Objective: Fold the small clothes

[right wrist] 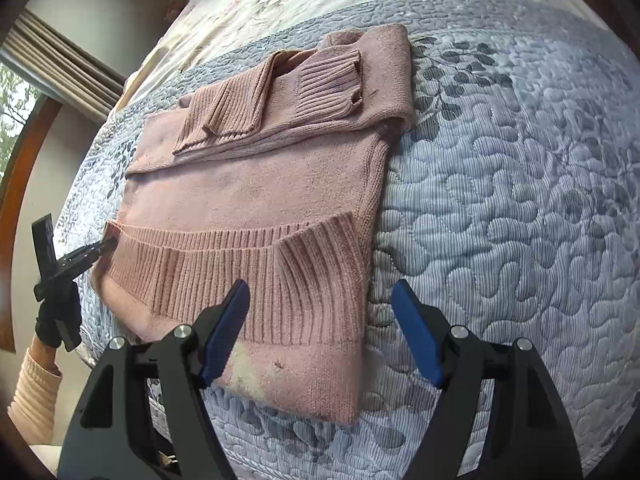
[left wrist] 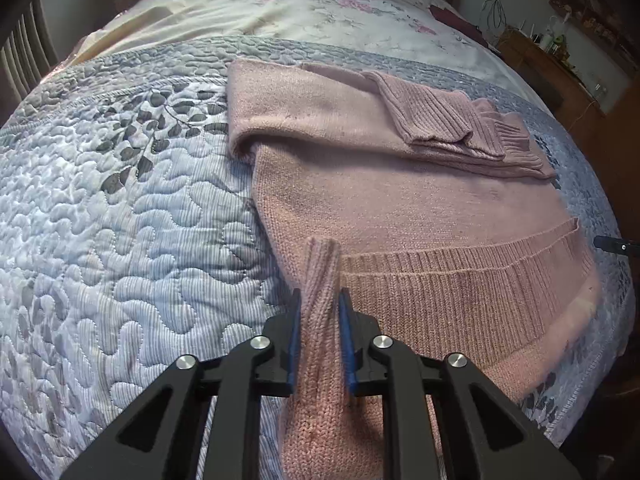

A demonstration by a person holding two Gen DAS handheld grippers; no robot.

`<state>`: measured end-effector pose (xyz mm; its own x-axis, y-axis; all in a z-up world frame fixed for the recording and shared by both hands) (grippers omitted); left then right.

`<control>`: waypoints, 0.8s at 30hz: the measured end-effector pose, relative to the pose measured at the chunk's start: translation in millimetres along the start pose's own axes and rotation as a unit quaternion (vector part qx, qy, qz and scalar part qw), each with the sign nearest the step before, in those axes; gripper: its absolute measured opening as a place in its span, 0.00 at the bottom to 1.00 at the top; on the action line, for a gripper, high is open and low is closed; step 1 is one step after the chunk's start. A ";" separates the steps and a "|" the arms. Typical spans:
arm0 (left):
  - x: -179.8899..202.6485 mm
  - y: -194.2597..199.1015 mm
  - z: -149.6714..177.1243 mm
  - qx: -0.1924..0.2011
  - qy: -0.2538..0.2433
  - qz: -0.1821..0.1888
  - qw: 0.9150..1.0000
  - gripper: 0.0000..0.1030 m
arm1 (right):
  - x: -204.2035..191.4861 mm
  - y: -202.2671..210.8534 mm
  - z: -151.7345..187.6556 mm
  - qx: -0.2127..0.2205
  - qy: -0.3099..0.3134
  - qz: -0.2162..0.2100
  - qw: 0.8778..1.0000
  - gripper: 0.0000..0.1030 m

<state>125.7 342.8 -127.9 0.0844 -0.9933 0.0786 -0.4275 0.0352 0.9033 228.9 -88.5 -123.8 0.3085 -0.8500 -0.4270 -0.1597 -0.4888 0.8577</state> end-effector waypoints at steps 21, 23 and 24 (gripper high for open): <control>24.1 21.4 16.4 0.052 -0.020 -0.002 0.998 0.11 | -24.4 -12.7 8.9 0.016 0.113 0.092 0.989 0.07; 26.9 39.4 20.5 0.075 -0.026 0.002 0.997 0.10 | -28.9 2.9 17.0 0.031 0.120 0.085 0.989 0.07; 27.7 47.9 21.6 0.085 -0.027 0.006 0.996 0.10 | -31.7 10.0 19.7 0.037 0.122 0.081 0.989 0.07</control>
Point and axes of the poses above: each gripper's, at about its wrist camera, not at the fingertips, and y roughly against the way its jaws point, x to its right, z to its underside, the point moved 1 cm from there along -y, roughly the way its jaws point, and after that the axes turned 5 degrees about -z, right-handed, at the moved point
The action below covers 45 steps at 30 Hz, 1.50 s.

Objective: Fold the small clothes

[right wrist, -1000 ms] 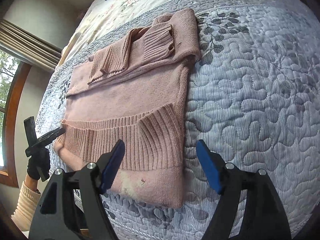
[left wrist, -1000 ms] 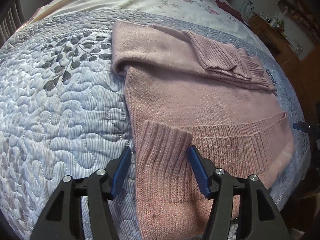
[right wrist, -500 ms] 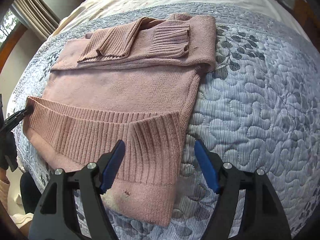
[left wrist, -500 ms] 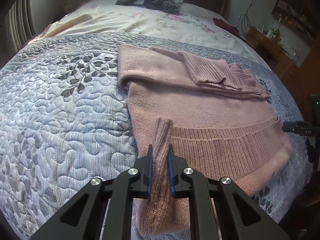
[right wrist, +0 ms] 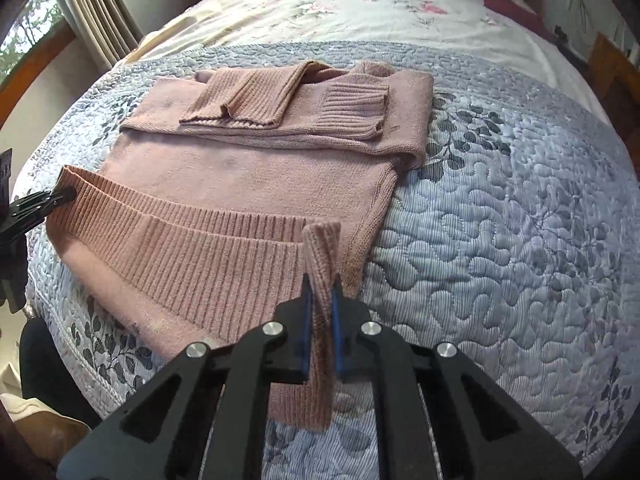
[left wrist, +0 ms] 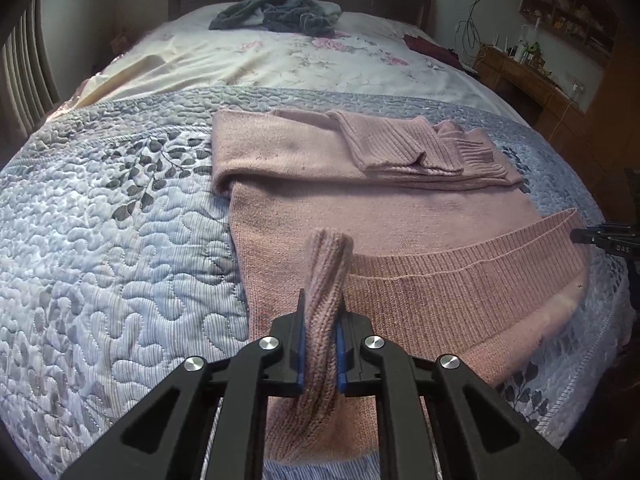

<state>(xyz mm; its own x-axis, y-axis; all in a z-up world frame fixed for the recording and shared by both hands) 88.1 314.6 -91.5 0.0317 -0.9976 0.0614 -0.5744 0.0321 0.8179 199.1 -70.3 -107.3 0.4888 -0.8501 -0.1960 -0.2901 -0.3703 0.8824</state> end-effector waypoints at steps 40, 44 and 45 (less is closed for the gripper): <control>-77.7 -177.3 -176.5 -0.010 0.109 -0.069 0.992 0.29 | 106.2 -121.9 -199.0 -0.006 -0.146 0.010 0.989 0.27; -85.8 -138.0 -165.8 0.007 0.125 -0.076 0.989 0.42 | 98.4 -89.8 -174.4 0.001 -0.134 -0.008 0.991 0.39; -84.5 -125.3 -159.2 0.012 0.124 -0.078 0.989 0.42 | 94.8 -79.9 -162.8 0.003 -0.129 -0.019 0.991 0.45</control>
Point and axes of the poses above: each gripper's, at about its wrist camera, not at the fingertips, and y roughly against the way its jaws point, x to its right, z to its underside, the point moved 1 cm from there along -y, roughly the way its jaws point, and after that the axes turned 5 degrees about -z, right-handed, at the moved point
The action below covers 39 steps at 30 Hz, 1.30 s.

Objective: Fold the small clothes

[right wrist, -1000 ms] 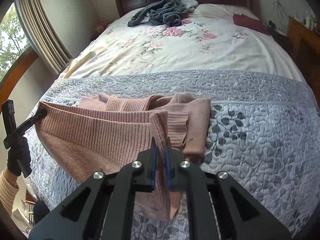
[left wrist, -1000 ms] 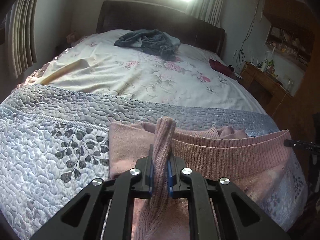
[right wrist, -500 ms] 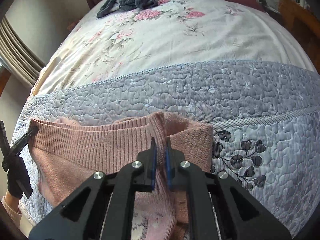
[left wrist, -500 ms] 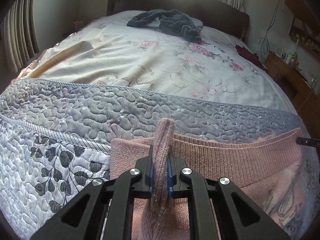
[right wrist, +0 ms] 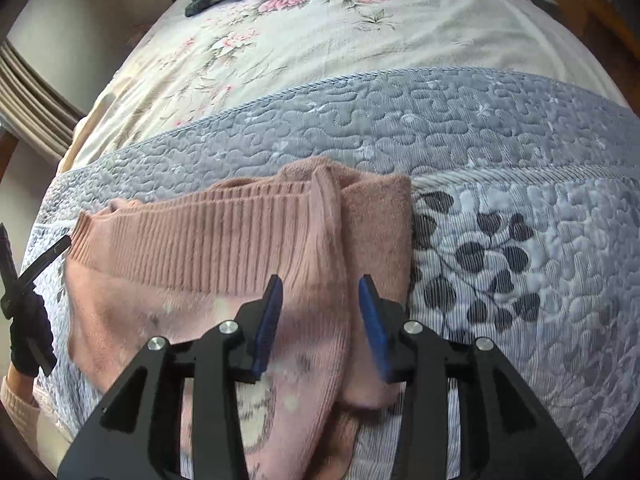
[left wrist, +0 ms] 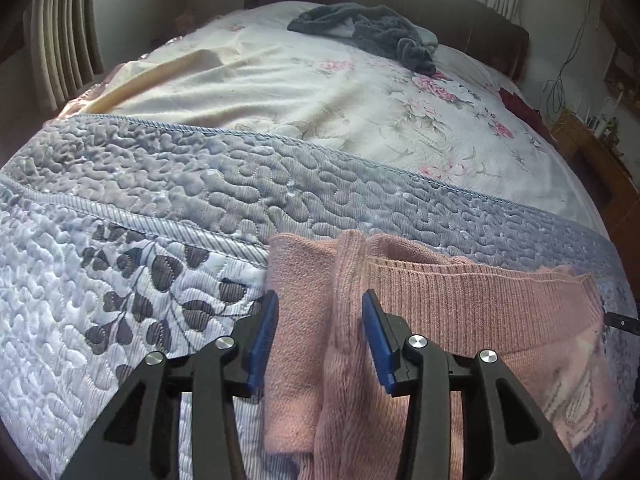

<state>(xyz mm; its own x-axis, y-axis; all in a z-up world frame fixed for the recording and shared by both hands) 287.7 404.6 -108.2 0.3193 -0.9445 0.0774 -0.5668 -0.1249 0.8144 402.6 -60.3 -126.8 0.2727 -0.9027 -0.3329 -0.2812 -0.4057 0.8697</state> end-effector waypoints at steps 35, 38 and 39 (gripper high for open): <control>32.5 69.6 117.4 -0.029 -0.064 -0.007 0.997 0.48 | 37.5 40.9 112.8 -0.043 -0.087 -0.083 0.992 0.56; 56.4 73.9 98.5 -0.006 -0.079 0.014 0.997 0.53 | 44.8 38.3 92.9 -0.036 -0.103 -0.104 0.989 0.63; 64.8 70.6 92.2 -0.003 -0.083 0.017 0.996 0.53 | 48.4 32.5 86.7 -0.040 -0.111 -0.112 0.987 0.63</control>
Point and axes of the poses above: each gripper's, at about its wrist camera, not at the fingertips, and y roughly against the way its jaws point, x to its right, z to its underside, the point moved 1 cm from there along -y, roughly the way its jaws point, and after that the axes turned 5 degrees about -z, right-handed, at the moved point
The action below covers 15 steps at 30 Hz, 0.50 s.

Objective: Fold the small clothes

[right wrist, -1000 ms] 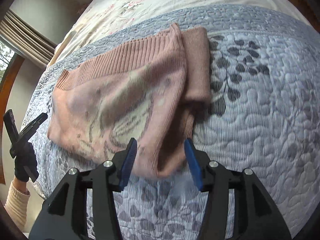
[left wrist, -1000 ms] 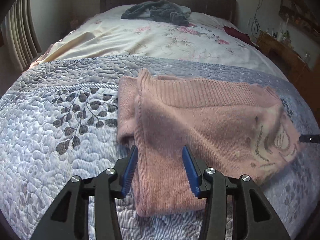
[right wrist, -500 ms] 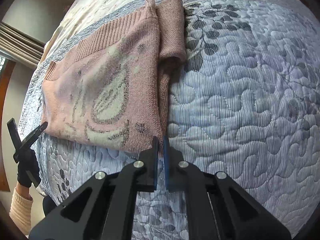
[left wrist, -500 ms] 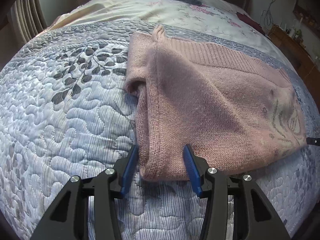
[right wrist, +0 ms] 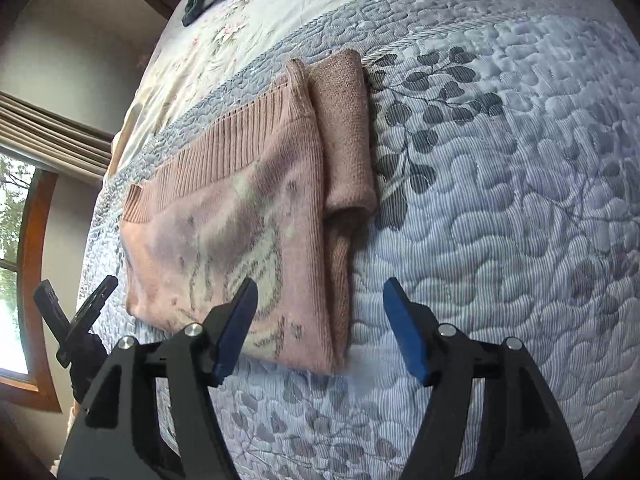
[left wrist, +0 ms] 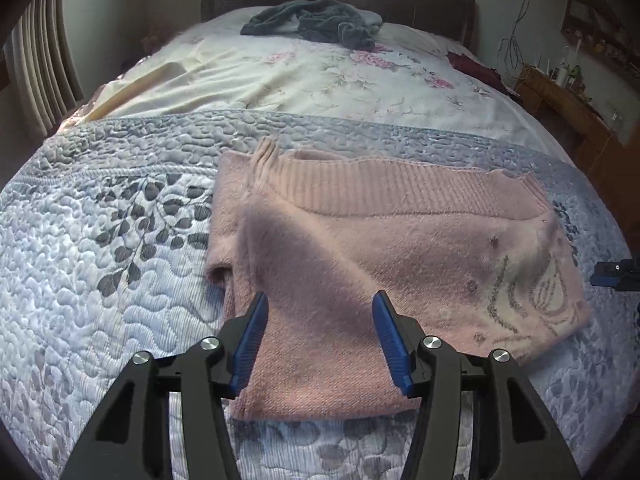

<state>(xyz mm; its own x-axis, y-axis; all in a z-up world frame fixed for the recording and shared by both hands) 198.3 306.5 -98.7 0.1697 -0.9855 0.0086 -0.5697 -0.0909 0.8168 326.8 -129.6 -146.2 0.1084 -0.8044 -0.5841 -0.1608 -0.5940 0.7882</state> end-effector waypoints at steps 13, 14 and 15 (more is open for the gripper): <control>32.0 -76.7 -38.4 -0.051 0.013 0.050 0.997 0.53 | 28.1 -43.2 -38.3 -0.009 -0.046 -0.050 0.998 0.47; 30.1 -80.7 -37.4 -0.056 0.020 0.052 0.997 0.53 | 29.0 -45.6 -38.5 -0.007 -0.049 -0.059 0.997 0.45; 27.3 -84.2 -36.5 -0.060 0.026 0.055 0.996 0.53 | 30.6 -47.3 -38.7 -0.004 -0.052 -0.067 0.996 0.45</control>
<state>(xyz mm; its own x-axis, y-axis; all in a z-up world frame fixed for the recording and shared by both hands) 280.3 292.6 -146.2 0.1544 -0.9794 0.1301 -0.4881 0.0389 0.8719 375.7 -126.4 -193.9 0.0250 -0.7131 -0.7006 -0.1444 -0.6960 0.7034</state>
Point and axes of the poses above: each gripper's, at about its wrist camera, not at the fingertips, and y roughly against the way its jaws point, x to its right, z to its underside, the point moved 1 cm from there along -y, roughly the way its jaws point, and after that the axes turned 5 degrees about -z, right-handed, at the moved point
